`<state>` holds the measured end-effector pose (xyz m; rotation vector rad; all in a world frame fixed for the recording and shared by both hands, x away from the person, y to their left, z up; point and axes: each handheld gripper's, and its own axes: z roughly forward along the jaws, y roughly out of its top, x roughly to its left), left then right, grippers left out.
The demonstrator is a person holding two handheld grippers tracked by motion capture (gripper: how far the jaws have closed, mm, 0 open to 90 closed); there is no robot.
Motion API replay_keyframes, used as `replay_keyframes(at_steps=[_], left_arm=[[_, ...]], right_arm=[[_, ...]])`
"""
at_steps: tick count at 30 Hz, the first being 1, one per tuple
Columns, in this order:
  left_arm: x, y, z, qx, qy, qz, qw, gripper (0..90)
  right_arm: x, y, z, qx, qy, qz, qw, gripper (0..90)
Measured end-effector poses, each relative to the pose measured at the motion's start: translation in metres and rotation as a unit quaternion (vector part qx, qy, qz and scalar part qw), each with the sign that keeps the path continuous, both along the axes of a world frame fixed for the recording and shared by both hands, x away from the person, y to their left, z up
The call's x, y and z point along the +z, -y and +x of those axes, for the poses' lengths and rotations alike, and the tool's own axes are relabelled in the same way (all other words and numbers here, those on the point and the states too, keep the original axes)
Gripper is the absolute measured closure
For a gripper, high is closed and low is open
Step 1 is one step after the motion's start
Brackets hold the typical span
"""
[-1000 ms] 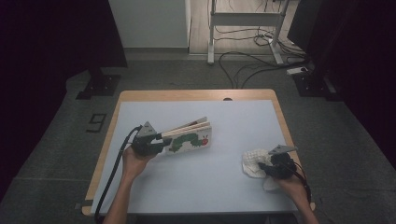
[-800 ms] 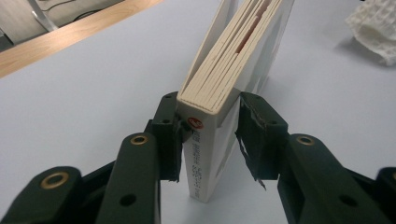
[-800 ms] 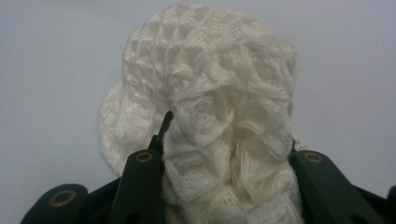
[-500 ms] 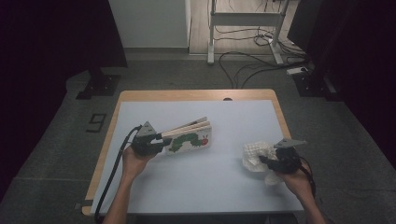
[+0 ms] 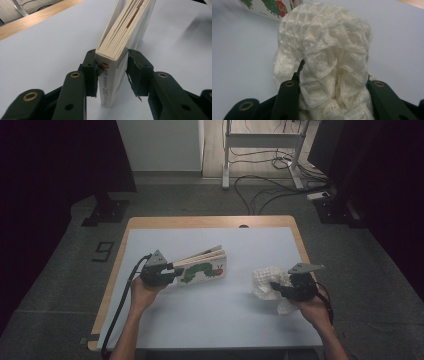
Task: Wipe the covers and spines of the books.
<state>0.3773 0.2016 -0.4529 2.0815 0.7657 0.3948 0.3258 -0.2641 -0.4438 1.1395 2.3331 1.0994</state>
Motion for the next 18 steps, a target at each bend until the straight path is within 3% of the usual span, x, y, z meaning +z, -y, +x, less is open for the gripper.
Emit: replay_keyframes(at_steps=[18], left_arm=[[0.0,0.0,0.0,0.001,0.005,0.005,1.0,61.7]], right_arm=[[0.01,-0.046,0.01,0.056,0.009,0.01,0.9984,60.4]])
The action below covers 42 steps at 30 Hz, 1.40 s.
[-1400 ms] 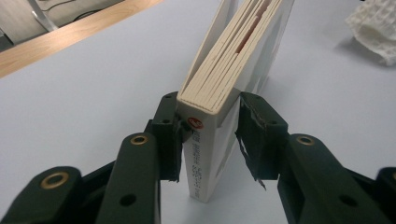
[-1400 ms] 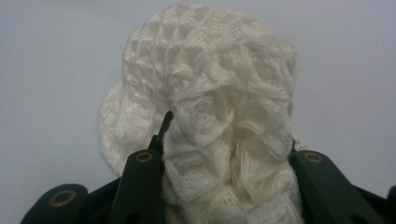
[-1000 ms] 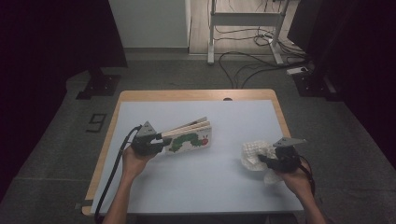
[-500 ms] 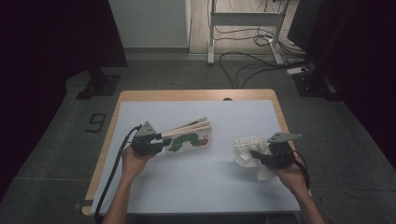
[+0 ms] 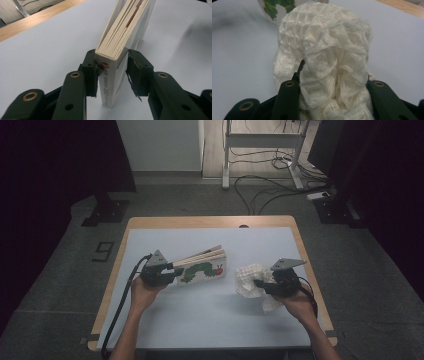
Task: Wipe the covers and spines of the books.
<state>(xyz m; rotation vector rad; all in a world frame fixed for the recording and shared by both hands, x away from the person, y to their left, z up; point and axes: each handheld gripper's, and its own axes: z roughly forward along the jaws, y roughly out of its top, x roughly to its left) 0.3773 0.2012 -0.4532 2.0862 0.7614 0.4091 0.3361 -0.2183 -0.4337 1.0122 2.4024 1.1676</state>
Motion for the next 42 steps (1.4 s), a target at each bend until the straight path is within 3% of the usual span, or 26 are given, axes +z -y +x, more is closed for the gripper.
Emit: replay_keyframes(at_steps=[19,42], left_arm=[[0.0,0.0,0.0,-0.003,0.002,0.004,1.0,62.6],[0.0,0.0,0.0,-0.003,0.002,0.006,1.0,62.8]], right_arm=[[0.002,-0.065,0.009,0.067,0.0,0.004,0.9977,60.3],[-0.003,-0.146,0.015,0.136,-0.001,0.001,0.9907,60.3]])
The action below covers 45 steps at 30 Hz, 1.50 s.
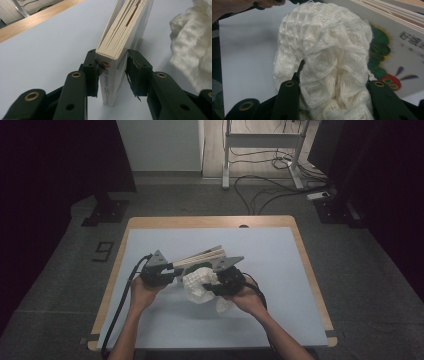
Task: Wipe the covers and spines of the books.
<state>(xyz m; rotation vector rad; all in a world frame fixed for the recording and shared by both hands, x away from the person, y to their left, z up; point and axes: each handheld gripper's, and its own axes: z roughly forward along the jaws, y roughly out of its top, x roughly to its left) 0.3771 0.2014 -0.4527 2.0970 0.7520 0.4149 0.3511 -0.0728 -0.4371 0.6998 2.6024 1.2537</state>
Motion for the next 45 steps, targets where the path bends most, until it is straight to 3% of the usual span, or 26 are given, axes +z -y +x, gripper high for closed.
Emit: replay_keyframes(at_steps=[10,23,37,41,45], left_arm=[[0.0,0.0,0.0,-0.001,0.0,0.001,1.0,62.9],[0.0,0.0,0.0,0.0,0.001,0.001,1.0,62.8],[0.0,0.0,0.0,-0.001,0.001,0.001,1.0,62.6],[0.0,0.0,0.0,-0.001,0.001,0.001,1.0,62.7],[0.0,0.0,0.0,-0.001,0.0,0.001,1.0,62.6]], right_arm=[[-0.012,-0.021,-0.001,0.013,0.004,-0.009,0.9999,60.2],[-0.044,-0.027,-0.003,0.014,0.017,-0.02,0.9996,59.9],[-0.073,-0.032,-0.005,0.018,0.01,-0.037,0.9991,56.2],[-0.076,-0.032,-0.005,0.019,0.005,-0.041,0.999,51.8],[-0.073,-0.032,-0.004,0.021,0.0,-0.035,0.9992,36.4]])
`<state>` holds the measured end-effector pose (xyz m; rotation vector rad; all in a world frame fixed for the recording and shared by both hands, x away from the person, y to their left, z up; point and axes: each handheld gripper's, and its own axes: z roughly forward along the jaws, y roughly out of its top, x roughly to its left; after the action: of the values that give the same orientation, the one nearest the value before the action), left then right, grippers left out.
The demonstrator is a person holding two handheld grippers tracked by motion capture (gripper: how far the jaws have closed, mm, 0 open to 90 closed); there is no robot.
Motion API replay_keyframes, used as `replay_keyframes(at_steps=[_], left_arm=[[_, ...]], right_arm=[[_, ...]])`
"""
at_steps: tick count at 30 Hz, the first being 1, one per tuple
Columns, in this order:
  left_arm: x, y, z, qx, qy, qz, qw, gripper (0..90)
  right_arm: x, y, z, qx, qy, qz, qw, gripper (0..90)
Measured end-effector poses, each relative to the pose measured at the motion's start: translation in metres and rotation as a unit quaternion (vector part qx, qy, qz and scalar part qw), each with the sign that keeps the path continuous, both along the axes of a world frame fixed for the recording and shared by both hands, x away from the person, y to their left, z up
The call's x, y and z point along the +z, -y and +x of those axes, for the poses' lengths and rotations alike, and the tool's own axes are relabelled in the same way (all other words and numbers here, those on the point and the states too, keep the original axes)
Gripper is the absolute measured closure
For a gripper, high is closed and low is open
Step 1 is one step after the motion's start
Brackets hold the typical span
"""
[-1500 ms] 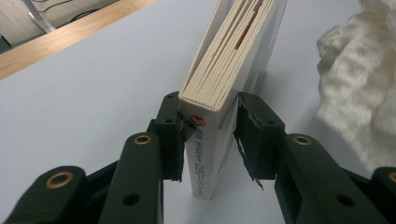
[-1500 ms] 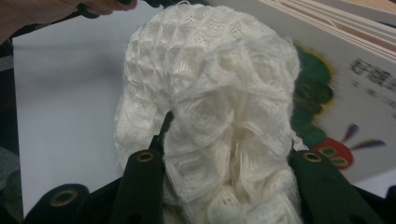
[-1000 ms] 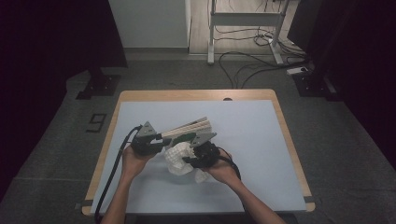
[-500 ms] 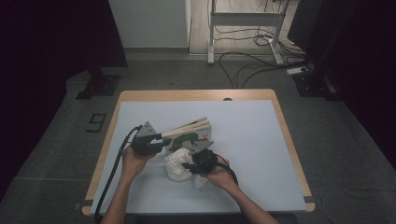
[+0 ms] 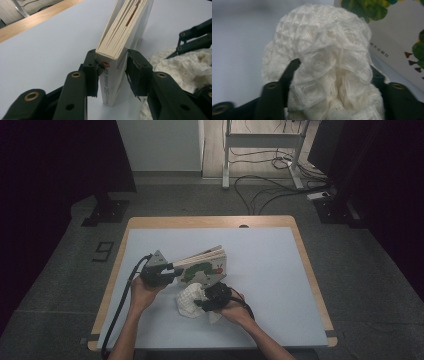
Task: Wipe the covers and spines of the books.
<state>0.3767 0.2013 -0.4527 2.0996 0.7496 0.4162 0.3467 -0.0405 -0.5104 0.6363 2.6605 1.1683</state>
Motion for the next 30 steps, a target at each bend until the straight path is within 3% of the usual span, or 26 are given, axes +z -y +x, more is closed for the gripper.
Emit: replay_keyframes(at_steps=[2,6,15,21,30], left_arm=[[0.0,0.0,0.0,0.0,0.0,-0.001,1.0,62.6],[0.0,0.0,0.0,0.0,0.0,0.0,1.0,62.6],[0.0,0.0,0.0,0.001,0.0,0.0,1.0,62.6],[0.0,0.0,0.0,0.0,-0.001,-0.001,1.0,62.6],[0.0,0.0,0.0,-0.001,-0.002,-0.002,1.0,62.6]], right_arm=[[0.004,0.001,0.0,-0.002,-0.006,0.013,0.9999,29.5],[0.014,0.003,0.0,0.0,0.002,0.025,0.9997,24.3],[0.04,0.003,0.005,0.001,0.018,0.043,0.9989,24.2],[0.043,0.004,0.01,-0.008,0.014,0.043,0.9989,24.3],[0.051,0.023,0.015,-0.026,0.019,0.053,0.9981,24.6]])
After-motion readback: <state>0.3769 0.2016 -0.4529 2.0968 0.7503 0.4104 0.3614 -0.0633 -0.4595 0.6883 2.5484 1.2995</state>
